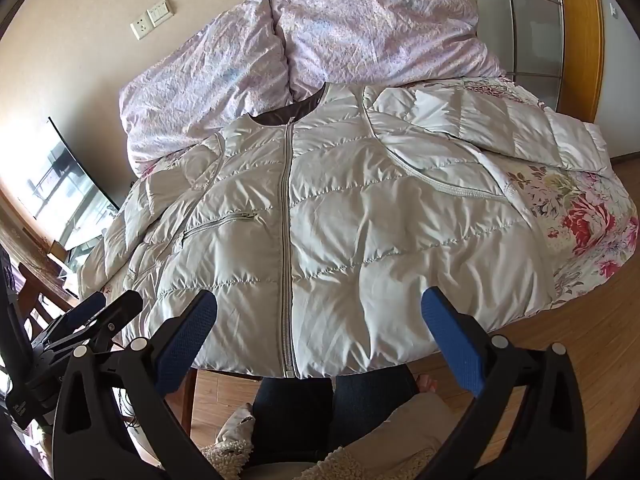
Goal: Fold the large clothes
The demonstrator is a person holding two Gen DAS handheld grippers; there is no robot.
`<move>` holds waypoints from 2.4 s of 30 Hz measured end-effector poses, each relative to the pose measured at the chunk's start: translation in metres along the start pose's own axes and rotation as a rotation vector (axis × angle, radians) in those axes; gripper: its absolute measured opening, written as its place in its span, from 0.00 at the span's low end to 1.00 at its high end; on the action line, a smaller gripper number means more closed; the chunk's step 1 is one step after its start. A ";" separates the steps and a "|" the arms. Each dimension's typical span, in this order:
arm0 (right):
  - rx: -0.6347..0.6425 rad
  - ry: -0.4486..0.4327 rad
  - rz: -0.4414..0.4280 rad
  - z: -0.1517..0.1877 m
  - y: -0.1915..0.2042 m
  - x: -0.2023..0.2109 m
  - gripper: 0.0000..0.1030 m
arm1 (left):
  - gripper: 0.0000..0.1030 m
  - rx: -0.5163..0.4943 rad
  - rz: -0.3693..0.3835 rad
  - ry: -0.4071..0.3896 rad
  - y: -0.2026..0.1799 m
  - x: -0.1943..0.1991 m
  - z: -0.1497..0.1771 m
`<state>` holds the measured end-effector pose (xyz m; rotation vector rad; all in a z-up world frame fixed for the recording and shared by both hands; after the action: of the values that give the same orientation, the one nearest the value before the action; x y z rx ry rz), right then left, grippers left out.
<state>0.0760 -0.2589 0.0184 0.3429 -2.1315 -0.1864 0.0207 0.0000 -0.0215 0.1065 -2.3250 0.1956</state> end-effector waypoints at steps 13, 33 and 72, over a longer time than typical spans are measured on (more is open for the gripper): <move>-0.002 0.000 -0.001 0.001 0.000 0.000 0.99 | 0.98 0.001 0.000 0.000 0.000 0.000 0.000; -0.002 -0.002 -0.003 0.001 0.001 0.000 0.99 | 0.98 0.000 0.001 0.000 0.000 0.000 0.000; -0.010 -0.002 0.003 -0.002 -0.001 -0.008 0.99 | 0.98 -0.001 -0.001 0.005 0.000 0.000 0.000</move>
<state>0.0819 -0.2572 0.0130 0.3336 -2.1319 -0.1956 0.0207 -0.0005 -0.0218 0.1061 -2.3204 0.1944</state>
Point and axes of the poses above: each gripper's, at about its wrist camera, not at the fingertips, and x roughly against the way its jaws point, y to its left, z to its underside, the point moved 3 cm from there along -x, roughly the way its jaws point, and after that the axes turned 1 degree about -z, right-handed, at the moved point
